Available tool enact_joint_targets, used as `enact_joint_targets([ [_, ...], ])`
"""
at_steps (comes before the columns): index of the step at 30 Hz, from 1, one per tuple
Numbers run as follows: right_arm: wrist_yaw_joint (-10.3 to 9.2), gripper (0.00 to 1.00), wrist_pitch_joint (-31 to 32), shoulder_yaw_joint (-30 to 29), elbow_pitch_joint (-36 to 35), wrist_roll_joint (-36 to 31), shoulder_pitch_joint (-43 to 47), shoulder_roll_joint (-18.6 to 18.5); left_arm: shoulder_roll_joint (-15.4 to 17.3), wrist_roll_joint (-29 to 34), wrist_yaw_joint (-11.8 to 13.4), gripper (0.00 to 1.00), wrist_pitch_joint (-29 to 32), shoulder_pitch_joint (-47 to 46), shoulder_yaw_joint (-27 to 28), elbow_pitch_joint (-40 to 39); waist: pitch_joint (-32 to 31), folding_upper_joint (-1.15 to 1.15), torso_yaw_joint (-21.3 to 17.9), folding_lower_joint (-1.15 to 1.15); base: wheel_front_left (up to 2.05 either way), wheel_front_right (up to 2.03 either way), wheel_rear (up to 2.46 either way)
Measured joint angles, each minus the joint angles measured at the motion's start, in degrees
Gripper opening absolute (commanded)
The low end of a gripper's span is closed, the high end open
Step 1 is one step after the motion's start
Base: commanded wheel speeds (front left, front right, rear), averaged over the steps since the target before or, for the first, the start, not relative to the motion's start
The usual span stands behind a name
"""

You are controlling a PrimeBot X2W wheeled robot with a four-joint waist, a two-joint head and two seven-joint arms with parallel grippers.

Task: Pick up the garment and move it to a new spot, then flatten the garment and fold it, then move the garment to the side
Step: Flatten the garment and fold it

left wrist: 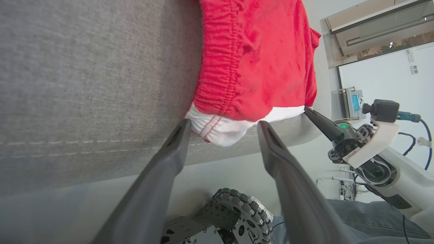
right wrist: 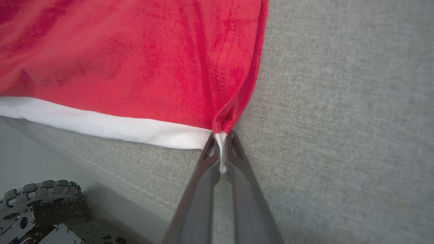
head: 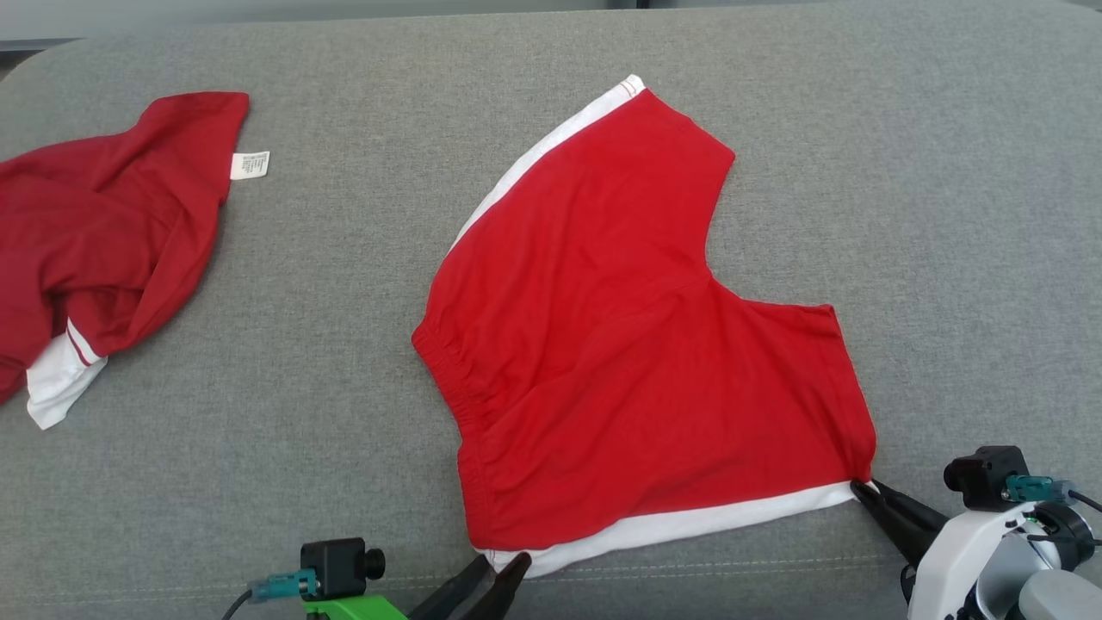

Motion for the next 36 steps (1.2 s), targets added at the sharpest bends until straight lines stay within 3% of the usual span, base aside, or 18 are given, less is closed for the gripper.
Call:
enact_joint_targets([
  [17,0.16,0.00,-0.86,2.16,0.53,1.14,-1.43,-0.79,1.76,0.27,0.00,1.00,-0.69,-1.42,-0.89,3.31,0.29,0.00,-0.40,0.00,0.00,0.00,0.00],
  [30,0.16,0.00,-1.08,3.80,1.23,1.72,-2.50,-1.05,0.40,-1.03,0.00,1.00,-0.87,-2.46,-3.21,3.81,0.04,0.00,-0.61,0.00,0.00,0.00,0.00],
  [31,0.16,0.00,-1.09,3.92,1.25,1.74,-2.59,-1.05,0.18,-1.83,0.00,0.95,-0.89,-2.60,-3.22,3.83,0.04,0.00,-0.66,0.00,0.00,0.00,0.00],
  [35,0.16,0.00,-1.12,4.49,1.43,2.30,-3.03,-1.13,-0.03,-2.32,0.00,0.48,-1.43,-3.17,-3.39,4.00,0.09,0.00,-0.84,0.00,0.00,0.00,0.00],
  [36,0.16,0.00,-1.30,4.64,1.48,2.30,-3.15,-1.19,-0.03,-2.32,0.00,0.42,-1.54,-3.41,-3.44,4.04,0.10,0.00,-0.88,0.00,0.00,0.00,0.00],
])
